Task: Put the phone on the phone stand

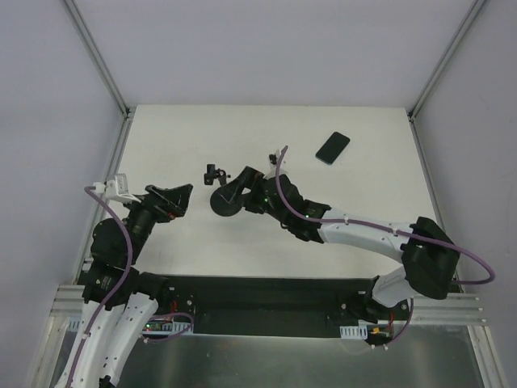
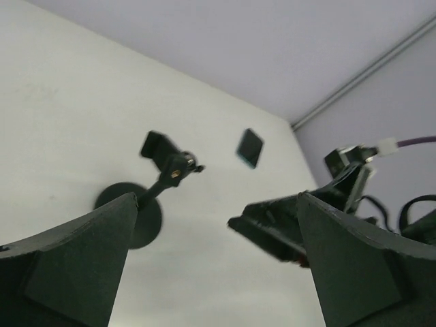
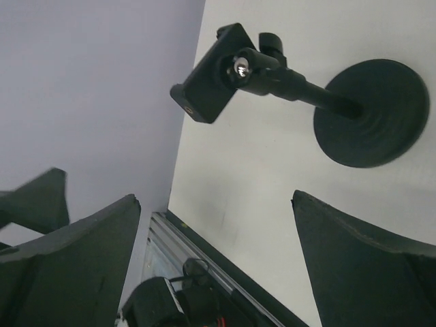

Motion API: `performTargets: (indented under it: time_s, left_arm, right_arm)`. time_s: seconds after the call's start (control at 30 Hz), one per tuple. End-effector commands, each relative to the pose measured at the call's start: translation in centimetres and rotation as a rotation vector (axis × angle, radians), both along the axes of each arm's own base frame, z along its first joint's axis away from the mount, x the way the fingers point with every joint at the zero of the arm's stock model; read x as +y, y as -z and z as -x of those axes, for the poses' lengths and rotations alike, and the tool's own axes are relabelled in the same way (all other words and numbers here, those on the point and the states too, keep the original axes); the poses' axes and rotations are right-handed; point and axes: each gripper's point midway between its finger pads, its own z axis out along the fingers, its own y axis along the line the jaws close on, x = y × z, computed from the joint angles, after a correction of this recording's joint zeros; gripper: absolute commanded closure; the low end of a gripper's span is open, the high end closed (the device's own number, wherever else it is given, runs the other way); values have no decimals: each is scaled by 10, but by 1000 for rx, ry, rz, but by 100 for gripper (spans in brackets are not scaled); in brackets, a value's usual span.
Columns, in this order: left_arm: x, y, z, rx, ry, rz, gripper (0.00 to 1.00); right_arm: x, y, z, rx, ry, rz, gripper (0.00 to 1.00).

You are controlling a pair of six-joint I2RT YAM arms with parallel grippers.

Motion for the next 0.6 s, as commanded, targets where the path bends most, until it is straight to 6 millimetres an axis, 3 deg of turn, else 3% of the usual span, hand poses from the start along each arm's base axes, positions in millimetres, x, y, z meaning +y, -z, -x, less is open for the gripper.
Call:
performTargets:
  time_s: [0.0,0.17,0.23,0.27,0.43,0.57]
  left_arm:
    - [28,52,10,145,-93,-252,1]
    - [39,31,22,80,-126,-313,2]
    - [42,24,28,59,-131,-335,4]
    - [44,21,32,41,-136,-338,4]
    - [54,13,46,1,-163,-378,4]
    - [56,15,51,4,-159,-386,5]
  right_arm:
    - [37,-47,-20,10,83,-185,4]
    - [59,-27,-32,203,192,-337,4]
    - [68,-31,-37,229,203,-377,4]
    - [73,-21,-40,253,207,-375,4]
    - [92,-21,-47,312,208,-438,3]
    - [92,-28,-53,288,227,-468,1]
